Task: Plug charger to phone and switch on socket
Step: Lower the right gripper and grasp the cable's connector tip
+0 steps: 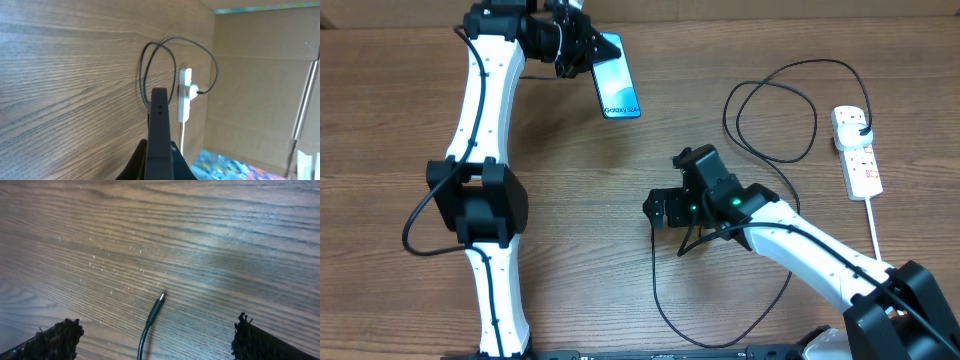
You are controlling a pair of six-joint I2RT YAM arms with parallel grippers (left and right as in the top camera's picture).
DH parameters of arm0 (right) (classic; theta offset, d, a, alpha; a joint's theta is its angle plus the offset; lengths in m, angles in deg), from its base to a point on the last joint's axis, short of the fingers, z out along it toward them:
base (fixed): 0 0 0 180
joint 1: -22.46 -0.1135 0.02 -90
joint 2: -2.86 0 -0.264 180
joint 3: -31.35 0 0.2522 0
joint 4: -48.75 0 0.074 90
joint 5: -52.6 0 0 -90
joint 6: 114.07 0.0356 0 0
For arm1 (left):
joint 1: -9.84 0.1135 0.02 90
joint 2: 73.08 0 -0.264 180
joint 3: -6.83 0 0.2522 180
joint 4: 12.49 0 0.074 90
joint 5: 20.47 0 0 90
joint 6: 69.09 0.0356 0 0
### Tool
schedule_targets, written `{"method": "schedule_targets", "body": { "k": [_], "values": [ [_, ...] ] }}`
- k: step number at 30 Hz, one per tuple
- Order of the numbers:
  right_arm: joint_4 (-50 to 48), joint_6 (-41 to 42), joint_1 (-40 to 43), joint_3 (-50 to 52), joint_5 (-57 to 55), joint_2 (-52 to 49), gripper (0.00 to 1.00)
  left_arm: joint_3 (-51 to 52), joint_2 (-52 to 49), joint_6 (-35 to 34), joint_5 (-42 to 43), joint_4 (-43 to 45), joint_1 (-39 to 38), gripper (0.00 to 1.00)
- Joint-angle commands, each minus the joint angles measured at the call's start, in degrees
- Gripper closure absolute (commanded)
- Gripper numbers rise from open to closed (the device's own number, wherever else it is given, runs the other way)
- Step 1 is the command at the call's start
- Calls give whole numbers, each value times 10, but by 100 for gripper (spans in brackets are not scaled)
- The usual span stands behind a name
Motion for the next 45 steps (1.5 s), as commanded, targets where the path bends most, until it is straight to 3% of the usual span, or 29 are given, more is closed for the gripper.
{"method": "schedule_targets", "body": {
  "k": [1, 5, 14, 21, 25, 32, 45],
  "values": [
    [7, -5, -29, -16, -60, 7, 0, -5, -29, -8, 73, 4, 2, 96],
    [25, -4, -53, -22, -88, 7, 0, -5, -56, -13, 115, 21, 2, 96],
    [40, 20, -67, -25, -108, 0, 0, -5, -67, -21, 113, 65, 3, 95],
    [88, 37, -77, -79, -125, -56, 2, -5, -67, -22, 110, 70, 9, 95],
    [144, 88, -88, -132, -156, -108, 2, -5, -67, -23, 109, 77, 12, 96],
    [175, 151, -89, -157, -110, -136, 4, -5, -67, -23, 107, 77, 25, 95],
    [205, 163, -91, -189, -106, -189, 6, -5, -67, -43, 106, 92, 45, 95]
  ]
}}
